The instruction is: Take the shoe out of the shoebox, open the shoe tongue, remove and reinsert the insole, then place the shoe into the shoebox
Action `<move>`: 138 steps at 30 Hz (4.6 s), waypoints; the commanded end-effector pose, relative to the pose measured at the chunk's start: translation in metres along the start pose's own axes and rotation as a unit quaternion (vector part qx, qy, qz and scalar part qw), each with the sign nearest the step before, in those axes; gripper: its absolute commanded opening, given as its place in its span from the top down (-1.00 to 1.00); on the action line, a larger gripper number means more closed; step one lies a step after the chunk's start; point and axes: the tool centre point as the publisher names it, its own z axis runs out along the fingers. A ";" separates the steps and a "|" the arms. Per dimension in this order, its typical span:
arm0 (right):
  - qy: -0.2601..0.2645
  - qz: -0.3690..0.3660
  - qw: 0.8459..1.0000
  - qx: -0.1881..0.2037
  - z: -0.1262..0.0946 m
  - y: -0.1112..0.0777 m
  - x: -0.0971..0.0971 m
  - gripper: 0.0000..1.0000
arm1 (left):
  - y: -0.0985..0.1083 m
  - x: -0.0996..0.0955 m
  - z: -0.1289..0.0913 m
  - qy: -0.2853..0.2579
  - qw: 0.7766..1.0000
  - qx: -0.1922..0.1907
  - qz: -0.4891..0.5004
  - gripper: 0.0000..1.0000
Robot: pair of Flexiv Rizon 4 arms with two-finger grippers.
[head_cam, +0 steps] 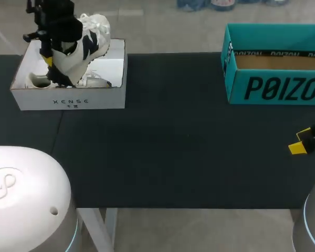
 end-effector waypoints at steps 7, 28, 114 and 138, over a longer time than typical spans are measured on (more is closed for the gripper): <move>-0.021 0.000 1.000 -0.006 -0.004 -0.008 0.009 -1.00 | 0.014 0.005 -0.001 -0.033 0.999 0.013 0.002 1.00; -0.021 0.000 1.000 -0.006 -0.004 -0.008 0.009 -1.00 | 0.075 0.014 0.007 -0.080 0.987 -0.045 0.128 1.00; -0.021 0.000 1.000 -0.006 -0.004 -0.008 0.009 -1.00 | 0.296 -0.173 0.200 -0.074 0.887 -0.128 0.438 1.00; -0.021 0.000 1.000 -0.006 -0.004 -0.008 0.009 -1.00 | 0.278 -0.172 0.208 -0.079 0.878 -0.134 0.452 1.00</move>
